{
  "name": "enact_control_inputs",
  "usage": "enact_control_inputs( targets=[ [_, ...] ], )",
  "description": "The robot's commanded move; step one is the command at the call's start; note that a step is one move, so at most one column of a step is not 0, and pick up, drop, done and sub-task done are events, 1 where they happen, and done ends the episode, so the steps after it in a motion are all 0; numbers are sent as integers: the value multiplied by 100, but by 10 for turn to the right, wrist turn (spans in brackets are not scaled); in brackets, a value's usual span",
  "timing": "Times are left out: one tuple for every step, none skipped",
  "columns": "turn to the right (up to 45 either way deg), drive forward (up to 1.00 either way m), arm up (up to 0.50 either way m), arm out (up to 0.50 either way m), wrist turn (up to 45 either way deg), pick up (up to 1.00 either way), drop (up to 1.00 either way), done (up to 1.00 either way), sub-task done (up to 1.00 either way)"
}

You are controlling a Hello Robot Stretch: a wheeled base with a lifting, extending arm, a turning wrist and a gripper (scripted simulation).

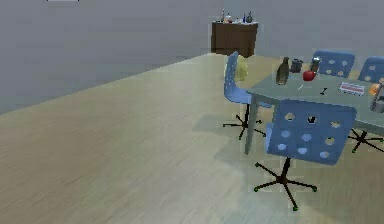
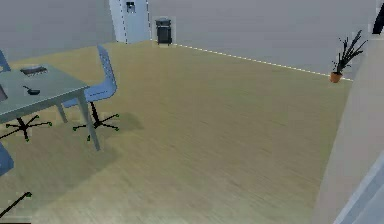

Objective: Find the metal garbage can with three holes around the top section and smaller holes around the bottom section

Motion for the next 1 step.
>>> enact_control_inputs(
  targets=[
    [0, 5, 0, 0, 0, 0, 0, 0, 0]
  ],
)
